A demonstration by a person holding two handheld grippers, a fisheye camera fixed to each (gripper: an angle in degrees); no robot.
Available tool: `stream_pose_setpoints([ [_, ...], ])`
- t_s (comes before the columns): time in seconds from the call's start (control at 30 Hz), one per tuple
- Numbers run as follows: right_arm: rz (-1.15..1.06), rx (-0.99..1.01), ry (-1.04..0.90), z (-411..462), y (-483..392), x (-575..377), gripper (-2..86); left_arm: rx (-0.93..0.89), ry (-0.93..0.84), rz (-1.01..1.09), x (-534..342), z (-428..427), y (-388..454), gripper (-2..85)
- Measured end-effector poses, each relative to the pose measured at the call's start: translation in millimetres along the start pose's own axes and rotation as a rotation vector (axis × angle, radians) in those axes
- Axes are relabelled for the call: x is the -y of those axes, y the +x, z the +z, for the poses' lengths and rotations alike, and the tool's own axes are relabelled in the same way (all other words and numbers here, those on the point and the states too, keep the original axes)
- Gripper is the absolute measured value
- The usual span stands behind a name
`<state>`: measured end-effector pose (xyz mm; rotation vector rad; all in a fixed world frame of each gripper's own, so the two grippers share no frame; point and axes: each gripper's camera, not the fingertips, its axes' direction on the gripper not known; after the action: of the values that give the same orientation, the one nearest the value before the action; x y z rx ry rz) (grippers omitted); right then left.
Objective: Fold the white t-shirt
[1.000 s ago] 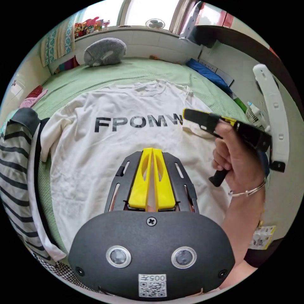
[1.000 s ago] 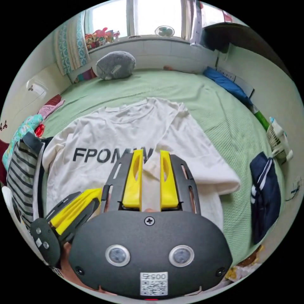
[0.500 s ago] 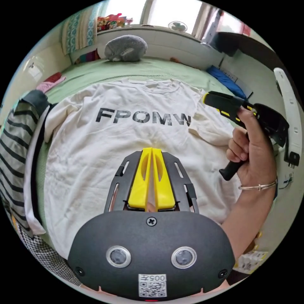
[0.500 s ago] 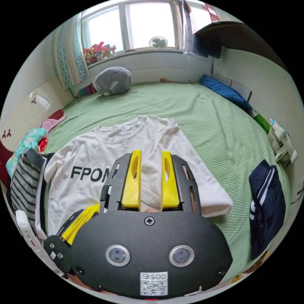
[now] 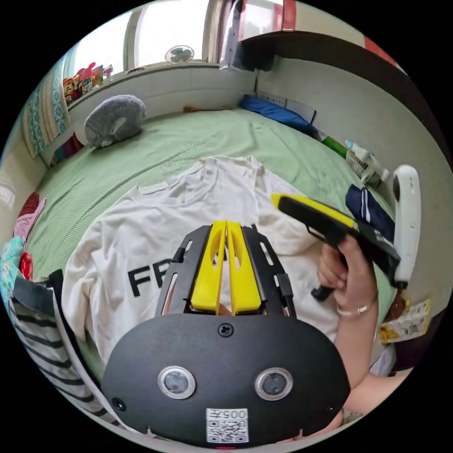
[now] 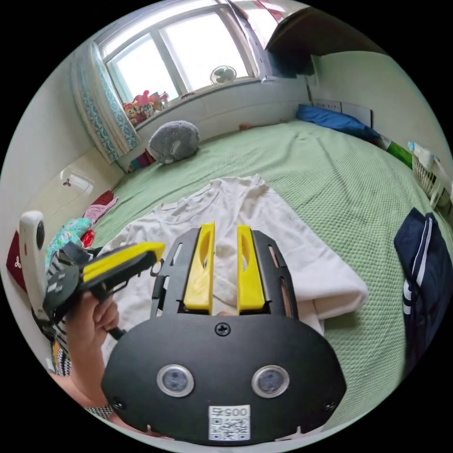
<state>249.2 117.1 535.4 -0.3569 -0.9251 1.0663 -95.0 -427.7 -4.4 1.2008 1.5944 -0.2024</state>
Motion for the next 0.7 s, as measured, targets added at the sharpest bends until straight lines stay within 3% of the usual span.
stream_pose_setpoints([
  [0.1,-0.063,-0.006,-0.041,10,-11,2,8.8,0.032,0.050,-0.012,4,19,-3,-0.6],
  [0.47,-0.261,-0.141,-0.283,46,-51,-2,11.9,-0.208,-0.013,0.222,4,52,6,0.9],
  [0.7,-0.248,-0.160,-0.322,62,-48,0,12.0,-0.101,-0.040,0.165,12,63,11,3.2],
])
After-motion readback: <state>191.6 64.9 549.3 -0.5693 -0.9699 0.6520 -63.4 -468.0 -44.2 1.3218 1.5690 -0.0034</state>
